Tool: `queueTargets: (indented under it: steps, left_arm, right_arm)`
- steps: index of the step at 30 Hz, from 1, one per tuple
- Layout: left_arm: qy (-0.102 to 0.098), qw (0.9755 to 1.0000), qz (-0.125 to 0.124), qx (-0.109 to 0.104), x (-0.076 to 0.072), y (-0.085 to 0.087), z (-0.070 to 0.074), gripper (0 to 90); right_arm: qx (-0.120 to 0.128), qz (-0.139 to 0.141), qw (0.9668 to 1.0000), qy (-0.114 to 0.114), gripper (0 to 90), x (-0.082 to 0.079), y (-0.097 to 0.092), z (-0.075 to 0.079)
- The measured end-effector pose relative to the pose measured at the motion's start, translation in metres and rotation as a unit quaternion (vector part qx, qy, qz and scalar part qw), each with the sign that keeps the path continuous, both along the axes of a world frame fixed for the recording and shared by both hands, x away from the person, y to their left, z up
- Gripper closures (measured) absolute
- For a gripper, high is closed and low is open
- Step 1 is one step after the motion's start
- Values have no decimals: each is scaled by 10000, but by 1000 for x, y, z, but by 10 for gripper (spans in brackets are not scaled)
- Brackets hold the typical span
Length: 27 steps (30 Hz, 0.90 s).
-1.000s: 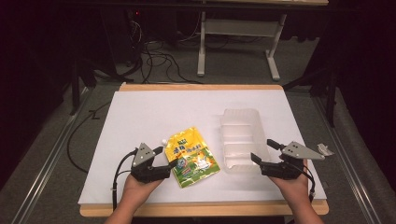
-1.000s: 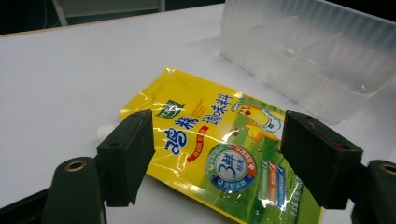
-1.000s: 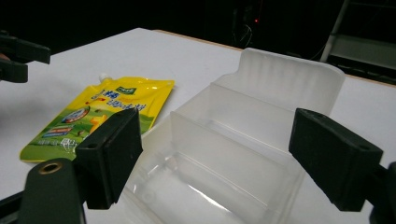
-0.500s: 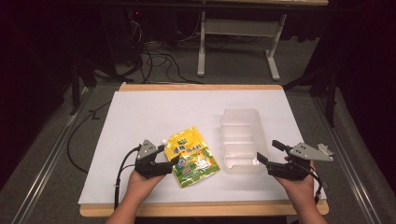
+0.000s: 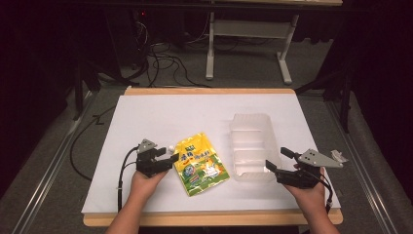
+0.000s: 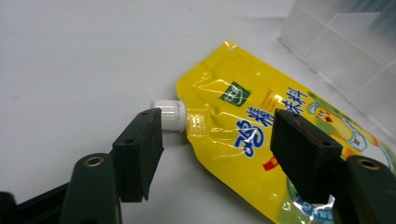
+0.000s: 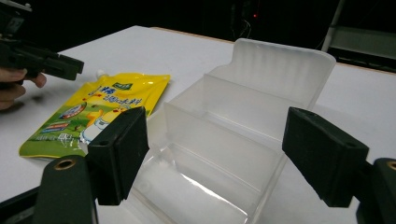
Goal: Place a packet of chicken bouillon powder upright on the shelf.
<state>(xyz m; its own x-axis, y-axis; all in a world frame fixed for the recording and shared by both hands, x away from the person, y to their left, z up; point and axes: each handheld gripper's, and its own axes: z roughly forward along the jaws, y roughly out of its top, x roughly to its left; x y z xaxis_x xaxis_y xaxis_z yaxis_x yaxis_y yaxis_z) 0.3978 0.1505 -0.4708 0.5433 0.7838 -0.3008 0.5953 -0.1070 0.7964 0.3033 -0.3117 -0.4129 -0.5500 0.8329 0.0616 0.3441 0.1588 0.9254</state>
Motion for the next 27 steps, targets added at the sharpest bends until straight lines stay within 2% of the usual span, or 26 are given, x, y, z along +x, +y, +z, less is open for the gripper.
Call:
queueTargets:
  steps: [2,3,5,8,9,11,14,16,18,21,24,27]
  left_arm:
    - [197,9998,54,-63,4,0,-3,372]
    - [345,9993,40,-133,5,0,-6,382]
    - [513,9985,8,-190,7,0,-8,397]
    - [691,9972,-13,-267,9,-2,-11,413]
    - [752,9967,-92,-299,10,-3,-12,412]
    - [829,9961,-128,-286,14,-6,-14,407]
    - [1005,9932,-73,-579,18,-5,-15,423]
    - [1087,9917,-100,-676,19,-3,-16,446]
    - [1257,9879,-139,-897,20,1,-18,503]
    - [1358,9850,-184,-1044,20,4,-20,606]
    - [1256,9872,-261,-952,17,0,-18,676]
    - [1168,9876,-375,-977,13,-3,-16,711]
  right_arm:
    - [-19,6,10000,15,230,0,1,0]
    - [-29,16,10000,-2,230,0,1,0]
    - [-16,20,10000,3,232,0,1,0]
    - [3,28,10000,6,234,0,0,-1]
    - [5,29,10000,9,235,0,0,-1]
    - [-7,36,10000,-1,236,0,1,-1]
    - [-4,52,10000,0,236,-1,2,0]
    - [-26,57,10000,-16,237,-1,2,0]
    - [-17,47,10000,3,237,-1,2,-1]
    - [-7,29,10000,25,238,-1,2,-1]
    - [2,36,10000,-3,241,-1,1,0]
    - [2,22,10000,-18,242,-2,1,0]
